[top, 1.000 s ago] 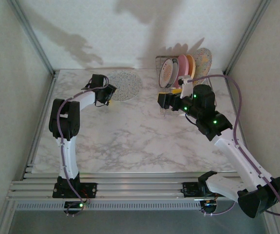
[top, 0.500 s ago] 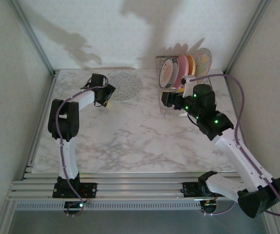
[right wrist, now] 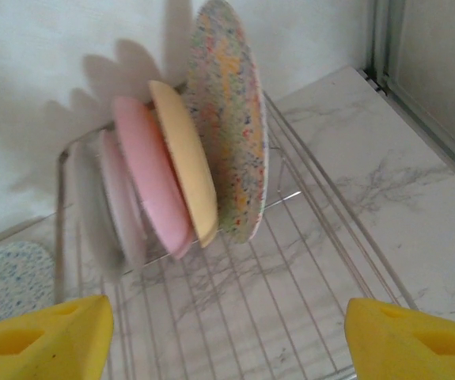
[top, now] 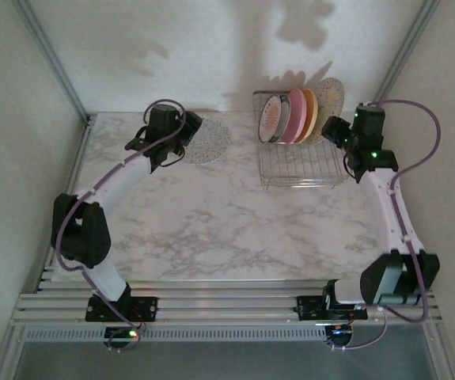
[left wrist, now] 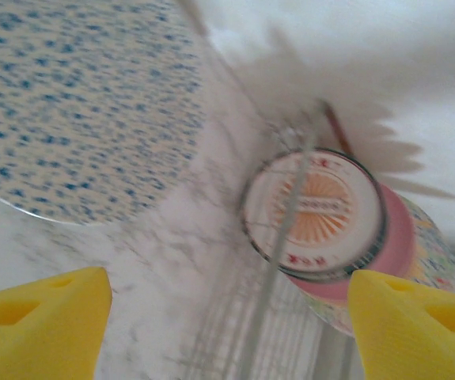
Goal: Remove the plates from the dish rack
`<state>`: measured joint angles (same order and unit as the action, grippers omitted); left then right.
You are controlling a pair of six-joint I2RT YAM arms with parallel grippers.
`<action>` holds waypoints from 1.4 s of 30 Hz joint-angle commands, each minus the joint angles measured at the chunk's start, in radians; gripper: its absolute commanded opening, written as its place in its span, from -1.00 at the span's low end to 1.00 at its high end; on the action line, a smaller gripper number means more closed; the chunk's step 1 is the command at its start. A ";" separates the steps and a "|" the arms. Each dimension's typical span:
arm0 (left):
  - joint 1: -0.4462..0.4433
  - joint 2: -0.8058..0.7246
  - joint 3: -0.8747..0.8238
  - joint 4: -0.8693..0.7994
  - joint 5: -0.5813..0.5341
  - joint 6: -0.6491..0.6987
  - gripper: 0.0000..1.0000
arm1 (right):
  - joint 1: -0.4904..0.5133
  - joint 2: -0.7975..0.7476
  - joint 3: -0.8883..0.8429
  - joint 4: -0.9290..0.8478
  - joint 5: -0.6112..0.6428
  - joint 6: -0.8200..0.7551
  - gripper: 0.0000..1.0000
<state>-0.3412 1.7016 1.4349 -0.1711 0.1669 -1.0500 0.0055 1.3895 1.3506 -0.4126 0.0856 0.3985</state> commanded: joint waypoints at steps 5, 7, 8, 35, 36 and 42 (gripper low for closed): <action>-0.083 -0.217 -0.136 0.234 0.073 0.149 0.54 | -0.093 0.171 0.090 0.174 -0.143 -0.061 0.50; -0.101 -0.278 -0.178 0.320 0.105 0.180 0.55 | -0.105 0.205 0.097 0.205 -0.166 -0.080 0.50; -0.108 -0.310 -0.198 0.365 0.120 0.189 0.56 | -0.113 0.223 0.100 0.222 -0.183 -0.083 0.49; -0.160 -0.435 -0.229 0.540 0.100 0.220 0.53 | -0.125 0.588 0.396 0.167 -0.310 -0.247 -0.15; -0.160 -0.435 -0.228 0.539 0.099 0.219 0.53 | -0.125 0.591 0.402 0.161 -0.307 -0.249 -0.17; -0.162 -0.446 -0.241 0.526 0.087 0.220 0.53 | -0.116 0.606 0.414 0.147 -0.297 -0.260 -0.27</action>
<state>-0.4946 1.2709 1.1706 0.3546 0.2672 -0.8551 -0.1192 1.9743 1.7260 -0.2508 -0.2062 0.1600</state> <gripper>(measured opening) 0.766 0.367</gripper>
